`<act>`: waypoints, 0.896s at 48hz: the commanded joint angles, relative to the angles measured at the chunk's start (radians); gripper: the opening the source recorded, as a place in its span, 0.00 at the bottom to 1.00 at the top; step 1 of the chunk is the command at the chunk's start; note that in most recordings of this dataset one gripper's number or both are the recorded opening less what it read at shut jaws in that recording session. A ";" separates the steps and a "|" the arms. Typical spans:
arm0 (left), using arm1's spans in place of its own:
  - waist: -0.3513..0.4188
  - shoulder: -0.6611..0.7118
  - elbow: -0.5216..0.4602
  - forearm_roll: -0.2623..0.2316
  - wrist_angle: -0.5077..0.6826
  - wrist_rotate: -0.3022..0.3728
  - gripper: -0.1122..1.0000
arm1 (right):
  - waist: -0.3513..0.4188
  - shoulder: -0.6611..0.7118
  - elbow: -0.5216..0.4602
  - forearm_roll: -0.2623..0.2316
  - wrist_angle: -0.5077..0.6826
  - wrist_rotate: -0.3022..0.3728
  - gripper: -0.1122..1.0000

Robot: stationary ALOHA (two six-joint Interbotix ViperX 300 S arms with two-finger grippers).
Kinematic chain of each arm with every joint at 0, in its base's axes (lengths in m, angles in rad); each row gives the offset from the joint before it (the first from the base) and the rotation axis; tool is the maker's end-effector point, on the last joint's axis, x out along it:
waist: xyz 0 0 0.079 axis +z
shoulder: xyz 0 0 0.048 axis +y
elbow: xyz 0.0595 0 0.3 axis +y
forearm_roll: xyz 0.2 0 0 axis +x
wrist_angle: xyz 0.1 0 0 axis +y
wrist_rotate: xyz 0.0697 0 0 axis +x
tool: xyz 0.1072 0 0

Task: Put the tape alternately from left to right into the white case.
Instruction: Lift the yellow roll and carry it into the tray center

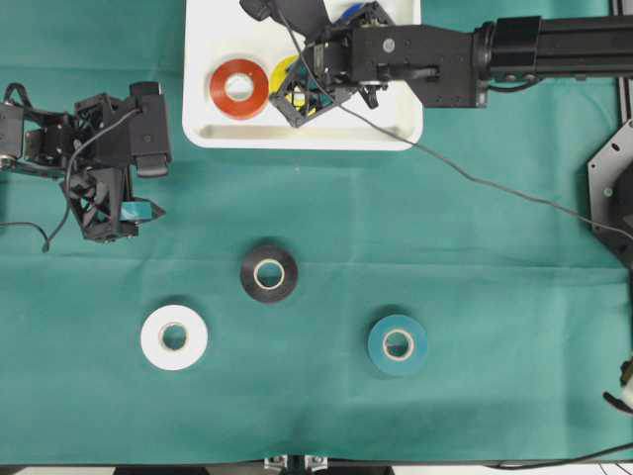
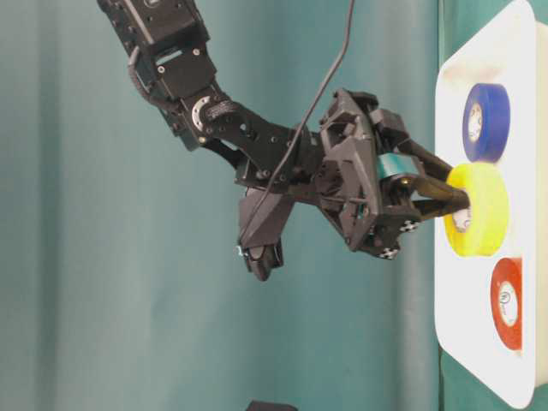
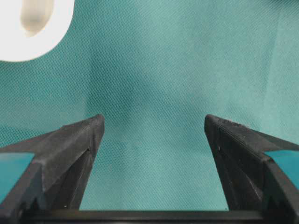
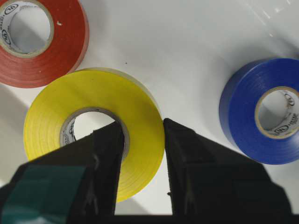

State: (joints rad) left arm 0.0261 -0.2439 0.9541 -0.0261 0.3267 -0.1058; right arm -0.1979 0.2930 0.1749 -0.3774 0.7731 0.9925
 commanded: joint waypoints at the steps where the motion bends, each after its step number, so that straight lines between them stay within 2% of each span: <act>1: -0.003 -0.017 -0.008 -0.002 -0.006 -0.002 0.84 | -0.005 -0.020 -0.009 -0.005 -0.011 0.000 0.33; 29: -0.003 -0.017 -0.008 0.000 -0.006 -0.011 0.84 | -0.005 -0.020 0.006 -0.021 -0.026 -0.005 0.34; 31: -0.003 -0.017 -0.009 -0.002 -0.006 -0.011 0.84 | -0.005 -0.018 0.009 -0.021 -0.032 -0.005 0.39; 39: -0.003 -0.017 -0.008 -0.002 -0.006 -0.011 0.84 | -0.005 -0.020 0.015 -0.021 -0.067 -0.005 0.83; 41: -0.003 -0.017 -0.008 -0.002 -0.006 -0.011 0.84 | -0.003 -0.020 0.017 -0.021 -0.074 -0.005 0.87; 43: -0.003 -0.017 -0.006 -0.002 -0.008 -0.011 0.84 | -0.003 -0.018 0.017 -0.021 -0.077 -0.005 0.84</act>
State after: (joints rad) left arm 0.0261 -0.2439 0.9541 -0.0245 0.3252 -0.1150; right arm -0.2010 0.2930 0.2010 -0.3942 0.7102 0.9894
